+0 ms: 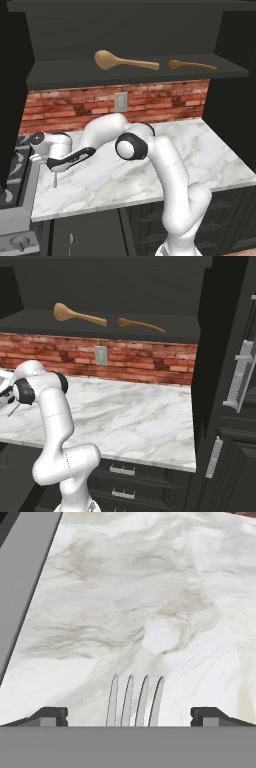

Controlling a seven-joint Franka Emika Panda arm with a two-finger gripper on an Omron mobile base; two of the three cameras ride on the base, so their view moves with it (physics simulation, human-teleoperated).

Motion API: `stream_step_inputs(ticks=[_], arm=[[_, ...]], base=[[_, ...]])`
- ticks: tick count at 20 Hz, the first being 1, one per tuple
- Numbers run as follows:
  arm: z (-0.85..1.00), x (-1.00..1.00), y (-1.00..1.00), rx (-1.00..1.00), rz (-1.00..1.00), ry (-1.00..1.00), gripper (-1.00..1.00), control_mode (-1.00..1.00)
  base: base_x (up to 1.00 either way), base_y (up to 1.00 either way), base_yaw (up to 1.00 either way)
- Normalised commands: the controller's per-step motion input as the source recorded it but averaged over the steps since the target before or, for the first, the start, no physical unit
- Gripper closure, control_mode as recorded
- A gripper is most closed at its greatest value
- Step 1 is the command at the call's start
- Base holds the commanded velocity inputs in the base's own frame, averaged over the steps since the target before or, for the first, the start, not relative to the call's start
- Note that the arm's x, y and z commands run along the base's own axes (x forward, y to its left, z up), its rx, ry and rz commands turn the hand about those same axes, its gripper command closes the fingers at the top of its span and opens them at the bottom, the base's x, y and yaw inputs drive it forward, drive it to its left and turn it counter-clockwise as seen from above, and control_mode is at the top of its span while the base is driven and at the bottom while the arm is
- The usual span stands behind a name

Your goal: Organize the utensils by type. Pick up the wooden spoons from the counter and place them in the open cabinet. Then pick up the metallic utensils from the counter and place them in the open drawer.

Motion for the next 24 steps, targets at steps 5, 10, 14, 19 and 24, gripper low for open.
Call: stream_step_inputs(ticks=[5,10,14,19,24], arm=[[-0.34,0.00,-0.08,0.00,0.00,0.00,-1.00,-1.00],[-0.44,-0.03,-0.06,0.00,0.00,0.00,-1.00,-1.00],[-0.55,-0.06,-0.13,0.03,0.00,0.00,-1.00,-1.00],[-0.53,-0.06,-0.13,0.02,0.00,0.00,-1.00,-1.00],[-0.48,-0.07,-0.14,0.03,0.00,0.00,-1.00,-1.00]], base=[[0.00,0.00,0.00],[0.00,0.00,0.00],[0.00,0.00,0.00],[0.00,0.00,0.00],[0.00,0.00,0.00]])
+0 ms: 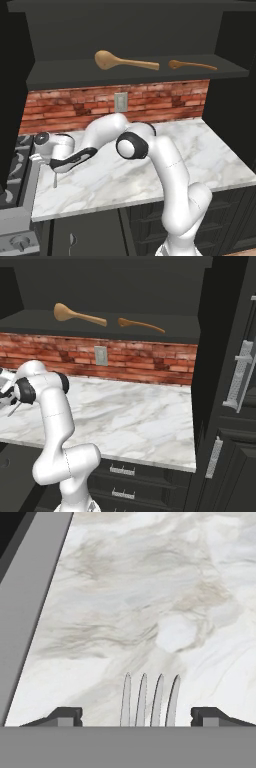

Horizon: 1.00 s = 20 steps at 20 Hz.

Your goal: Organize the utensils by type. Pick up the wooden spoons from the counter and place them in the open cabinet. Then pick up the metallic utensils from the counter and place them in the open drawer.

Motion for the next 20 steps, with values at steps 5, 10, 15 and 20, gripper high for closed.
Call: stream_step_inputs(ticks=[5,10,15,20], arm=[[-0.51,-0.01,-0.14,0.04,0.00,0.00,1.00,-1.00],[-0.63,-0.01,-0.10,0.03,0.00,0.03,1.00,-1.00],[-0.72,-0.01,-0.14,0.02,0.00,0.16,1.00,-1.00],[-0.73,-0.03,-0.19,0.02,0.00,0.24,1.00,-1.00]], base=[[0.00,0.00,0.00],[0.00,0.00,0.00],[0.00,0.00,0.00],[0.00,0.00,0.00]])
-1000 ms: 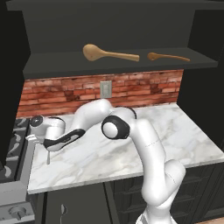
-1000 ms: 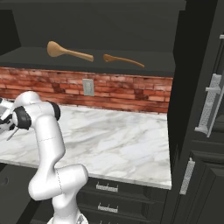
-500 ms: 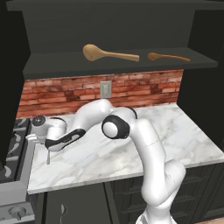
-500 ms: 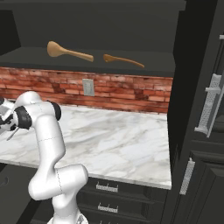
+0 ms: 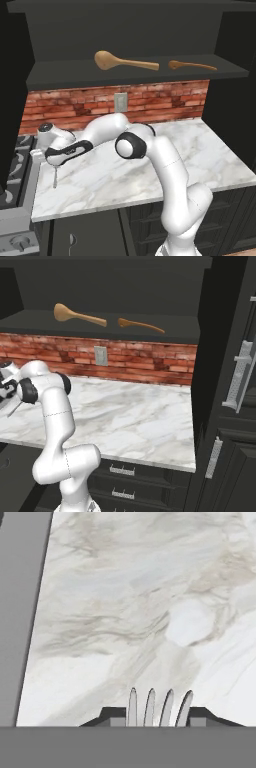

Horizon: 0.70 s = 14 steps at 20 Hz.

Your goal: Organize the utensils by type. Pick up the wooden spoons from the counter and place them in the open cabinet. Then pick up the metallic utensils from the counter and place them in the open drawer.

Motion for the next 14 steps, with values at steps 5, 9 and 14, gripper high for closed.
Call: stream_step_inputs(ticks=[5,9,14], arm=[[-0.37,-0.54,-0.11,0.00,0.00,0.01,1.00,-1.00],[-0.27,-0.73,0.00,0.00,0.00,-0.02,1.00,-1.00],[-0.10,-0.42,-0.06,0.00,0.00,-0.04,1.00,-1.00]], base=[[0.00,0.00,0.00],[0.00,0.00,0.00],[0.00,0.00,0.00]])
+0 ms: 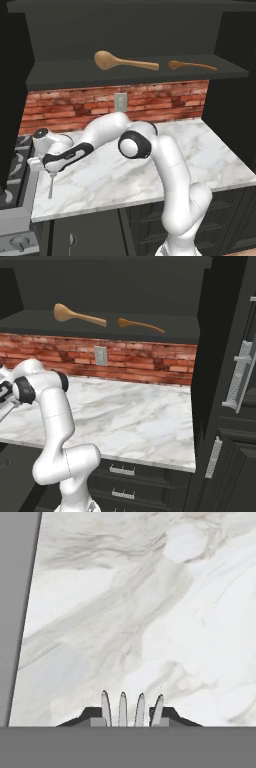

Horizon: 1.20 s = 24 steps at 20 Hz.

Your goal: Organize the utensils by type. Pick up the wooden spoons from the counter and place them in the open cabinet. Then pick up the metallic utensils from the counter and place them in the open drawer.

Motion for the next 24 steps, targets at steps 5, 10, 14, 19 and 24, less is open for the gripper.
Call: stream_step_inputs(ticks=[5,10,14,19,24], arm=[[0.08,-0.50,-0.30,0.00,0.00,0.00,1.00,-1.00],[0.02,-0.69,-0.30,0.00,0.00,-0.04,1.00,-1.00],[0.01,-0.75,-0.35,0.02,0.00,-0.04,1.00,-1.00],[0.00,-0.71,-0.50,0.05,0.00,-0.05,1.00,-1.00],[0.00,-0.76,-0.51,0.12,0.00,-0.05,1.00,-1.00]], base=[[0.00,0.00,0.00],[0.00,0.00,0.00],[0.00,0.00,0.00],[0.00,0.00,0.00],[0.00,0.00,0.00]])
